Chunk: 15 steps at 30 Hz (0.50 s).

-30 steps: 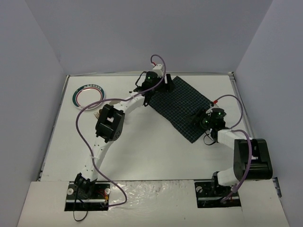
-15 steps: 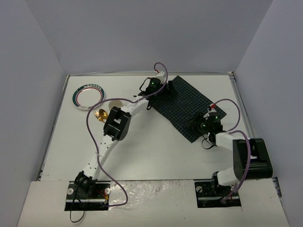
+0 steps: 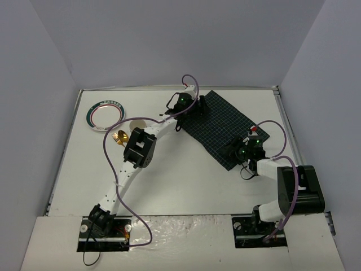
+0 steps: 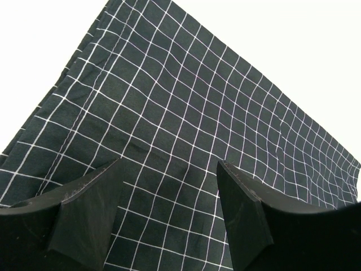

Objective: Set the dinner table for one person

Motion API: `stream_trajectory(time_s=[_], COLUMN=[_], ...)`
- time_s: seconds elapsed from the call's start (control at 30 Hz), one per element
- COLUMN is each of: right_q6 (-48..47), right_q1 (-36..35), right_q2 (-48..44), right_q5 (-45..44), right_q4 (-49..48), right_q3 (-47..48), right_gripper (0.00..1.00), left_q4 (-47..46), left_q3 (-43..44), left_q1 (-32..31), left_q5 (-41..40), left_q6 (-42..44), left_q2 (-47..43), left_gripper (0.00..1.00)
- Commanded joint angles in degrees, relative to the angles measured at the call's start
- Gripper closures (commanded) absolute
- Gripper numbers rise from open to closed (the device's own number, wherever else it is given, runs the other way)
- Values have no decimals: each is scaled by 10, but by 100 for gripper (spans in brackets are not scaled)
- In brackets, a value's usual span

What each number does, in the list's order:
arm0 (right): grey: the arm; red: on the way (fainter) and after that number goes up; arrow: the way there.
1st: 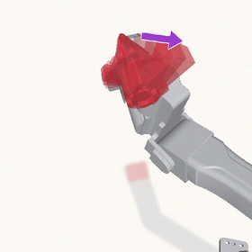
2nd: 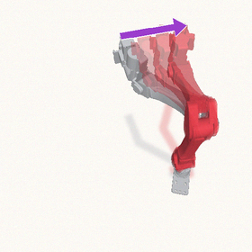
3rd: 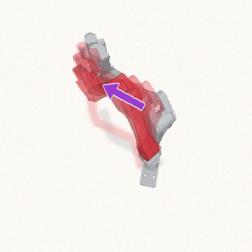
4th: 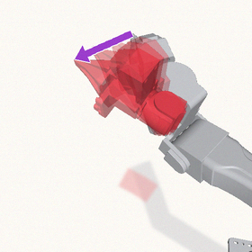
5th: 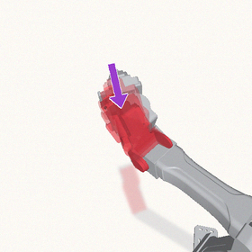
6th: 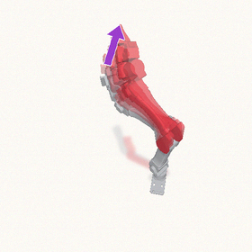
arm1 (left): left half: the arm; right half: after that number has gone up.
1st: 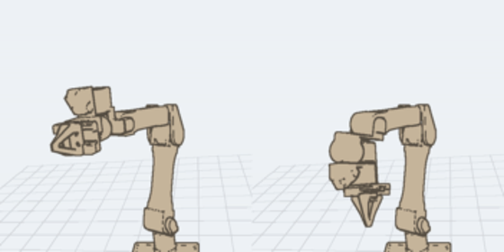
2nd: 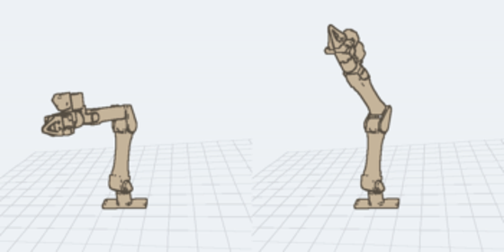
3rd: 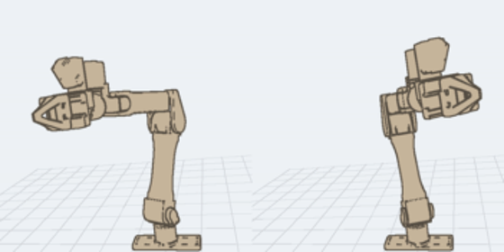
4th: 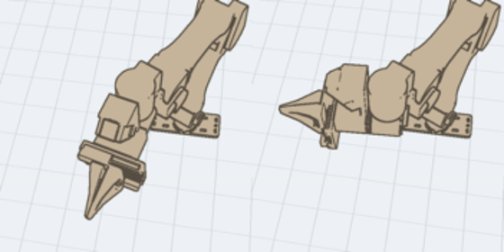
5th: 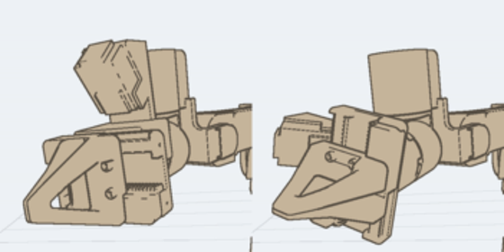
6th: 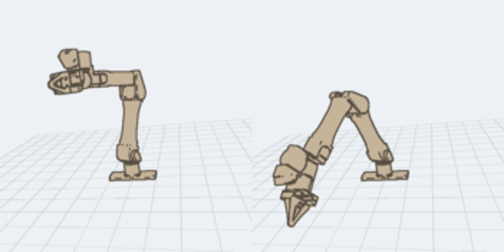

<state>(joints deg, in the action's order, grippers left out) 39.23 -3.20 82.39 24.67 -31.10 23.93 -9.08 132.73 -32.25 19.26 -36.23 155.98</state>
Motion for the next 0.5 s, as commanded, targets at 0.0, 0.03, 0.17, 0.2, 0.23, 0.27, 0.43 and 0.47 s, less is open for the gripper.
stream_trajectory(time_s=[0.0, 0.03, 0.17, 0.2, 0.23, 0.27, 0.43, 0.47], right_q6=[-2, -3, -5, -5, -5, -4, -5, -5], right_q1=[-4, -4, -4, -4, -4, -3, -4, -4], right_q2=[1, 0, -7, -8, -9, -10, -17, -19], right_q5=[-19, -20, -20, -19, -18, -18, -16, -17], right_q4=[31, 35, 43, 43, 43, 44, 53, 54], right_q3=[-13, -13, -19, -21, -23, -24, -31, -32], right_gripper=[48, 48, 48, 48, 48, 48, 48, 48], left_q4=[-23, -23, -20, -20, -20, -19, -19, -19], left_q3=[21, 21, 19, 18, 18, 18, 14, 14], left_q1=[1, 2, 3, 3, 3, 3, 5, 5], left_q5=[-12, -13, -16, -17, -17, -18, -20, -19], left_q6=[-8, -8, -8, -8, -8, -8, -10, -11], left_q2=[-19, -19, -19, -19, -19, -18, -17, -17], left_gripper=[37, 37, 37, 37, 37, 37, 37, 37])
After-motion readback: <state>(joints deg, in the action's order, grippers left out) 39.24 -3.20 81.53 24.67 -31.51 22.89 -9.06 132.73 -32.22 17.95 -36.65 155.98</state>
